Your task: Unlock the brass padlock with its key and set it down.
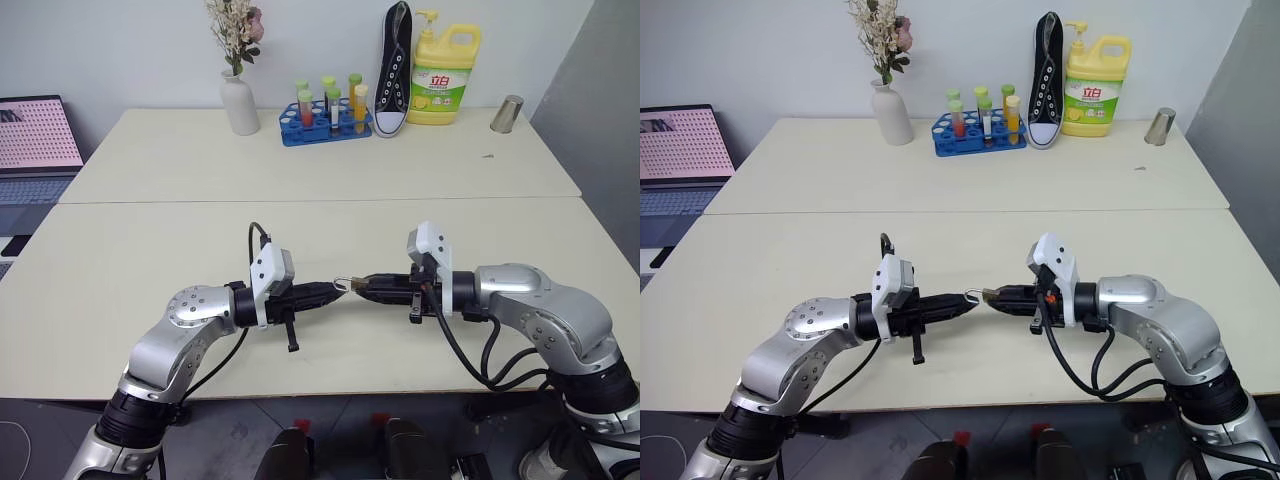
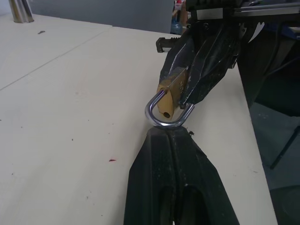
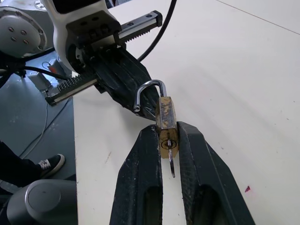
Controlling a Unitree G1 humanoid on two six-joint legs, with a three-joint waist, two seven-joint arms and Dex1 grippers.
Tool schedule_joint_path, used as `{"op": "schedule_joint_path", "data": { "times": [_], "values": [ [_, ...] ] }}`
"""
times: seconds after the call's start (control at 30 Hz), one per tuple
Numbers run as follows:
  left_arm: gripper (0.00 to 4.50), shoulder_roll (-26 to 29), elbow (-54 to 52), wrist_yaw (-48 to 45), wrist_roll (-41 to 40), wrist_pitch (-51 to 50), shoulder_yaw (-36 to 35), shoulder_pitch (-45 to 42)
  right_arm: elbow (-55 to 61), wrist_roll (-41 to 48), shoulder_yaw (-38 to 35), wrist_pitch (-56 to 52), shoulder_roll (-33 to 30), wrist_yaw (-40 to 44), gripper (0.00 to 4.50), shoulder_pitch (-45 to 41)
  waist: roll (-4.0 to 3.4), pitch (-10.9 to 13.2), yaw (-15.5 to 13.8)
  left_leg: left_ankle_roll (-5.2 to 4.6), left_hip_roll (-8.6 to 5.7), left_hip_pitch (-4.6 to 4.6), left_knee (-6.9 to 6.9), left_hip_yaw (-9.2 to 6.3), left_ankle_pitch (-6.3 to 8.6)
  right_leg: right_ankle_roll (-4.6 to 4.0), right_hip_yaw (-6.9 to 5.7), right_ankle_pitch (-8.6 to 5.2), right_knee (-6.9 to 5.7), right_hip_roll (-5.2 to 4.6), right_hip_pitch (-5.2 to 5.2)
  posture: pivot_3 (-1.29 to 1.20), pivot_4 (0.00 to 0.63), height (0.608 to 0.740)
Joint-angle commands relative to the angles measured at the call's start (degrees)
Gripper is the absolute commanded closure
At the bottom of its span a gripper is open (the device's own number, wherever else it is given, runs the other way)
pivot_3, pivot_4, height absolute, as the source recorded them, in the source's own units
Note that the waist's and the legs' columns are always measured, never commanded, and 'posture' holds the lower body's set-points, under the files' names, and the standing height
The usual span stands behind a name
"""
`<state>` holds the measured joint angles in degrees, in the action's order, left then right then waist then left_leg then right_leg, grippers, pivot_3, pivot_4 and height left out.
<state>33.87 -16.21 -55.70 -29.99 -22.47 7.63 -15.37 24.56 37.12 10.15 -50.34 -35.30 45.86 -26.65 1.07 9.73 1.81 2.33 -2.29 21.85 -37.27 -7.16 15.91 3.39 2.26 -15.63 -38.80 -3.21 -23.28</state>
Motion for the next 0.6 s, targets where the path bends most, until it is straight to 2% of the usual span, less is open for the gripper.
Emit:
{"op": "schedule_joint_path", "data": {
  "times": [0.03, 0.27, 0.47, 0.6],
  "values": [
    [4.50, 0.0, -4.0, 0.2, -3.8, -2.9, -2.5, -0.3, 1.0, -0.4, -0.6, 1.4, -0.2, 0.8, 4.37, 0.0, 0.00, 0.0, 0.0, 0.00, 0.00, 0.00, 0.00, 0.00, 0.00, 0.00, 0.00, 0.00, 0.00, 0.00, 0.00, 0.00, 0.150, 0.740],
    [4.50, -1.3, -4.9, 2.6, -6.7, -7.0, -4.4, -1.6, 1.0, -1.0, 0.0, 1.6, 0.0, 1.3, 4.37, 0.2, 0.00, 0.0, 0.0, 0.00, 0.00, 0.00, 0.00, 0.00, 0.00, 0.00, 0.00, 0.00, 0.01, 0.00, 0.00, 0.00, 0.150, 0.740],
    [4.50, -1.3, -5.3, 2.6, -6.4, -7.2, -4.4, -1.4, 1.0, -1.4, 0.3, 1.8, 0.0, 1.6, 4.37, 0.2, 0.00, 0.0, 0.0, 0.01, 0.00, 0.00, 0.00, 0.00, 0.00, 0.00, 0.01, 0.00, 0.02, 0.00, 0.00, 0.00, 0.150, 0.740],
    [4.50, 0.6, -6.9, 1.1, -4.3, -5.1, -3.9, -0.1, 0.9, -1.7, 0.1, 1.6, 0.2, 1.7, 4.37, 0.4, 0.00, 0.0, 0.0, 0.01, 0.00, 0.00, 0.00, 0.00, 0.00, 0.00, 0.01, 0.00, 0.02, 0.00, 0.00, 0.00, 0.150, 0.740]
  ]
}}
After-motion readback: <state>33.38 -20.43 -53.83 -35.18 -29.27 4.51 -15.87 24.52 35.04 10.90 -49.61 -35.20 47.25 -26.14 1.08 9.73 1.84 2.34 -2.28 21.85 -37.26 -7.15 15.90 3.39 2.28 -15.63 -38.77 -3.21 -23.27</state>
